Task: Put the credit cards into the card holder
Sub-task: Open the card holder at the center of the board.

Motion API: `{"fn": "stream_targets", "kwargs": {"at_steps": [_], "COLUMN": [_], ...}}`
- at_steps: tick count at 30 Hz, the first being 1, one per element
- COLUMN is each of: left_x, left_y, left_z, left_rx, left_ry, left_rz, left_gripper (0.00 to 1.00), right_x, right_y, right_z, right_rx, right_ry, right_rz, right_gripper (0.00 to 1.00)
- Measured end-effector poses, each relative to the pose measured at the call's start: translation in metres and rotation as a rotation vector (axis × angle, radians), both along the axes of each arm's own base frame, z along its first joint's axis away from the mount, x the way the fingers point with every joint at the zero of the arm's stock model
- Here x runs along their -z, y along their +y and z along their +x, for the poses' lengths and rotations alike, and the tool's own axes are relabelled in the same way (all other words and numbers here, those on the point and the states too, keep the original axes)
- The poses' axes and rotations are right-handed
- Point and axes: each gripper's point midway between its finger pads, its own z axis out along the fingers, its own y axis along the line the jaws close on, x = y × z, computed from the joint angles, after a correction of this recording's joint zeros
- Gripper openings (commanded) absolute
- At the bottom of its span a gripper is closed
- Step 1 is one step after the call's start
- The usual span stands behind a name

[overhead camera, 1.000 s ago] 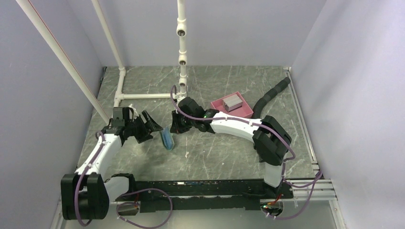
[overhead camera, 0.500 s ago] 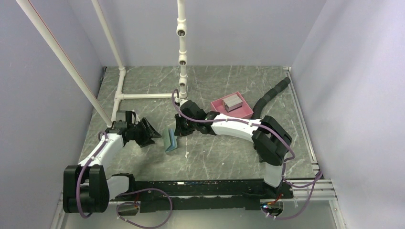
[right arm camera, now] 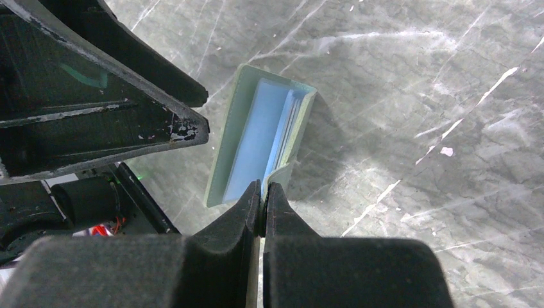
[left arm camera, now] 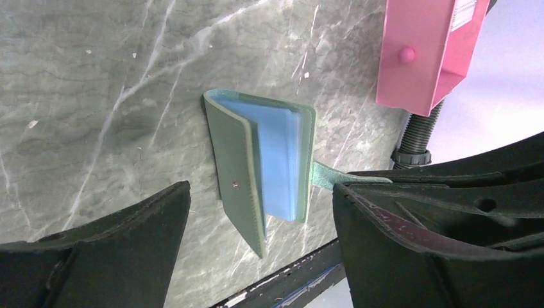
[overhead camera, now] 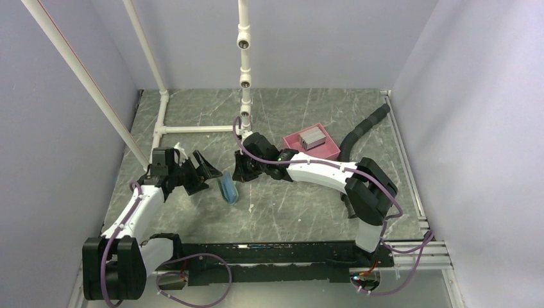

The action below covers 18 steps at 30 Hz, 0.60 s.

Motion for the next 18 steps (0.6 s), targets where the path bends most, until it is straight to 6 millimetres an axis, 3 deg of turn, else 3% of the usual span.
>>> {"fn": "stream_targets", "kwargs": {"at_steps": [4, 7, 10, 18], "left_x": [0.004, 0.009, 0.013, 0.018], "left_y": [-0.002, -0.004, -0.007, -0.015], "left_z": [-0.001, -0.003, -0.006, -0.01], "left_rx": [0.006, 0.013, 0.024, 0.056], "left_ry": [0.019, 0.039, 0.052, 0.065], "left_rz": [0.001, 0.005, 0.008, 0.02], "left_gripper": [0.78, 0.87, 0.88, 0.74], "right_x": [-0.001, -0.001, -0.003, -0.009], "right_y": [0.0, 0.002, 0.003, 0.005], "right_z": [0.0, -0.001, -0.003, -0.007], "right_rx": [0.001, -0.001, -0.009, -0.016], "right_ry": [0.001, 0.004, 0.013, 0.015], "right_rz": [0.003, 0.009, 0.017, 0.033], "right_gripper": [0.0, 0.0, 0.0, 0.0]}}
